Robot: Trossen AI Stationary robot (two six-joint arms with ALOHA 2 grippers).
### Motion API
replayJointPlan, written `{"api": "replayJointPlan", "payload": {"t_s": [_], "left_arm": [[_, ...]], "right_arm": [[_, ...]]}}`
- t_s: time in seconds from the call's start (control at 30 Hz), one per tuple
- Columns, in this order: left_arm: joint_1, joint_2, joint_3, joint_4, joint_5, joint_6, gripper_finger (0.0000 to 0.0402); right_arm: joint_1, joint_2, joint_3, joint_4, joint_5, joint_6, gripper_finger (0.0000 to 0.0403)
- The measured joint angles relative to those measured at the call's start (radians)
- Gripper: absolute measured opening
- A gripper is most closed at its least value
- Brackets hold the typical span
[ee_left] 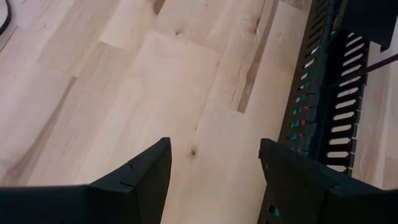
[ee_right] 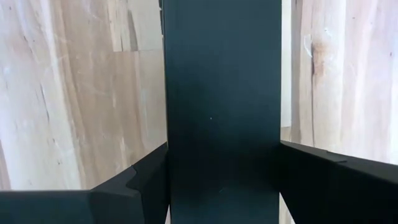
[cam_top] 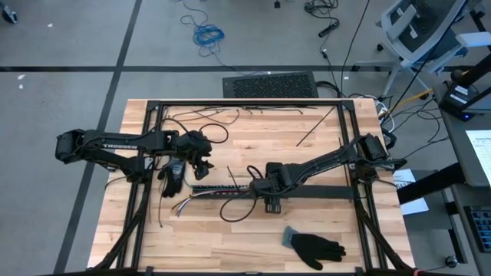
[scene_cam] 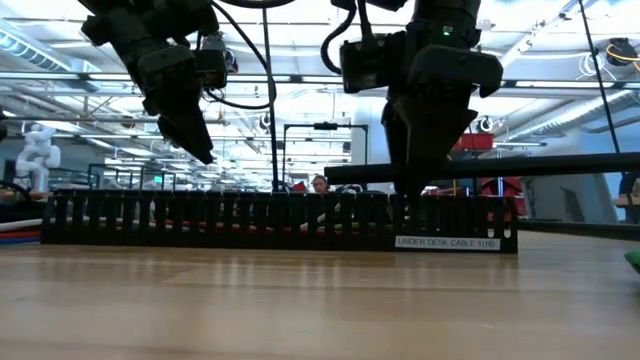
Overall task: Ziptie cables
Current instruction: Close the cable duct with the cable duct cover
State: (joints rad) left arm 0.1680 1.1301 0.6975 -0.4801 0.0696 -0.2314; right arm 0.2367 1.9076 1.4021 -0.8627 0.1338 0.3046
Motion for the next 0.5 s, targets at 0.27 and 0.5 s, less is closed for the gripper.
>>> {"api": "replayJointPlan", "payload": {"t_s": [0.27,0.5], "left_arm": [[0.0,0.0,0.0,0.0,0.006,0.0,0.0238],[-0.033,0.0,0.0,0.0,0.007,-0.001,0.0238]], "right_arm": [[-0.018,0.0,0.0,0.011,-0.006,-0.056,0.0218],[-0.042,0.024,0.001,0.042,-0.053,-0.056,0.0221]]}}
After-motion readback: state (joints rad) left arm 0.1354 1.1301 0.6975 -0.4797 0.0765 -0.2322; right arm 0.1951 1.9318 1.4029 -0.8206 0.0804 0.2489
